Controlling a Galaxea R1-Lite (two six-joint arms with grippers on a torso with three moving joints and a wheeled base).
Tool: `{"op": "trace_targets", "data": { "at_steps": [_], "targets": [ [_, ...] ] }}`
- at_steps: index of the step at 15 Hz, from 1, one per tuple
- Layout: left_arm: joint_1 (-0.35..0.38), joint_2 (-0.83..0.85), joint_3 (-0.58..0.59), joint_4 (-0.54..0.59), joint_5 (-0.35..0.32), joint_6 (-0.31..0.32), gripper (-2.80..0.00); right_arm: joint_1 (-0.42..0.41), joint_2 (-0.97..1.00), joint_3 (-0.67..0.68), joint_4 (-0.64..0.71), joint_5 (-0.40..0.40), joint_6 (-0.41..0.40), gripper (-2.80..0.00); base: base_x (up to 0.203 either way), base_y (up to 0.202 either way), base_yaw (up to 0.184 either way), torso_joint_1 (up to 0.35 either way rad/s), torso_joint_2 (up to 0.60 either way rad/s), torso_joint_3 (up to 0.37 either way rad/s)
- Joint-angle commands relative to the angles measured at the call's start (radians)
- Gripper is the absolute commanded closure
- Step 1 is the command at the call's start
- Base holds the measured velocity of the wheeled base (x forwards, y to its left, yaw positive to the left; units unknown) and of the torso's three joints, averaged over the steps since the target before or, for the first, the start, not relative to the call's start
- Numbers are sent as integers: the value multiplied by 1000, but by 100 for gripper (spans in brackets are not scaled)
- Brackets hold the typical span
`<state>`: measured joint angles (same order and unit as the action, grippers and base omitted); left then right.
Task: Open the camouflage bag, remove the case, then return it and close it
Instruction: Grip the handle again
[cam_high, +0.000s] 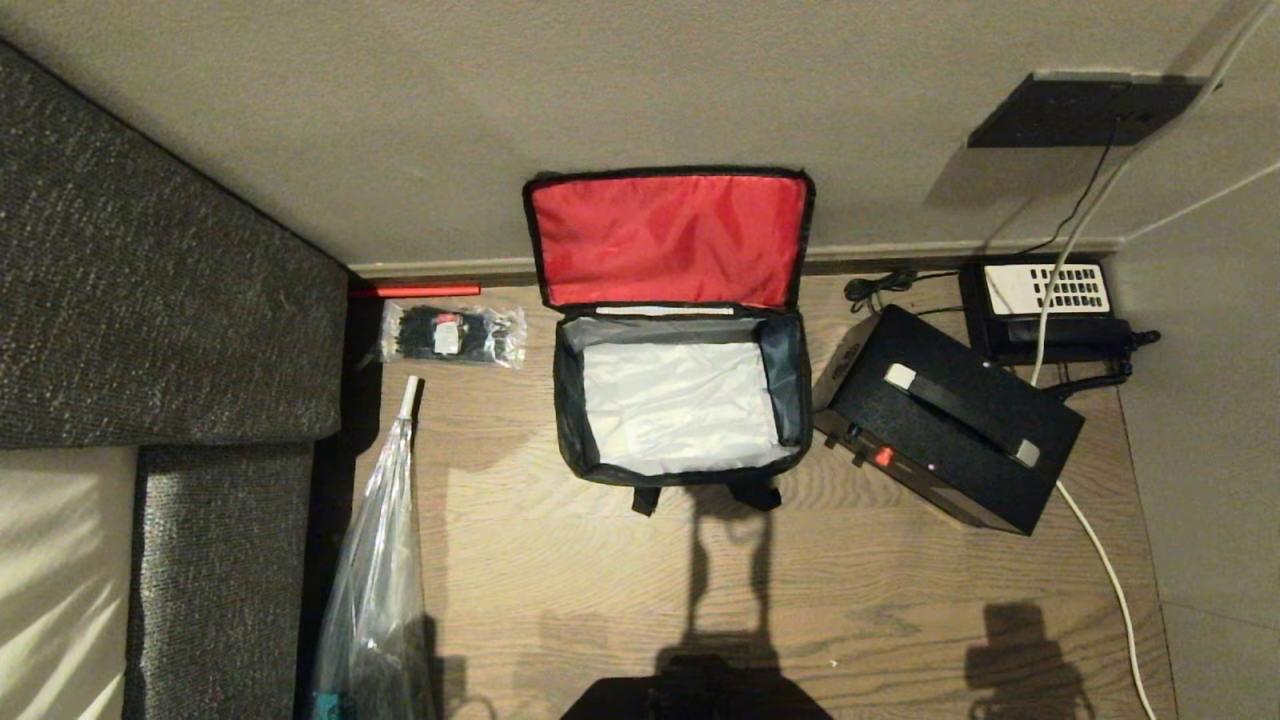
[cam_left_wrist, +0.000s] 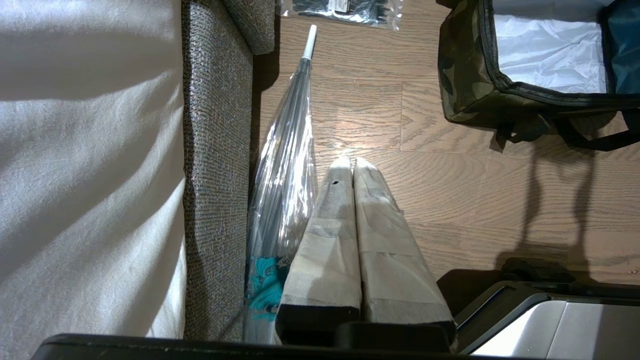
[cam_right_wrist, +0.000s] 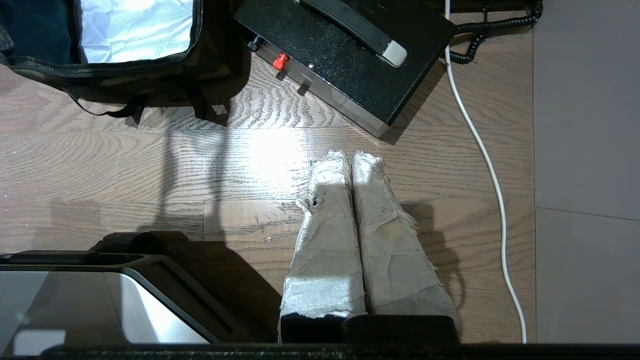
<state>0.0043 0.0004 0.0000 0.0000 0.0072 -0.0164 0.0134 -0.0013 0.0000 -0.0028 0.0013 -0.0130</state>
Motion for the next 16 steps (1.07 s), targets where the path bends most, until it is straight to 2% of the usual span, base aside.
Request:
{"op": "trace_targets", "data": {
  "at_steps": [1, 16],
  "targets": [
    [0, -2, 3, 0, 0, 0, 0, 0, -2, 0, 0, 0, -1, 0, 0, 0, 0, 0, 0, 0],
    [0, -2, 3, 0, 0, 0, 0, 0, -2, 0, 0, 0, -1, 0, 0, 0, 0, 0, 0, 0]
  ]
}}
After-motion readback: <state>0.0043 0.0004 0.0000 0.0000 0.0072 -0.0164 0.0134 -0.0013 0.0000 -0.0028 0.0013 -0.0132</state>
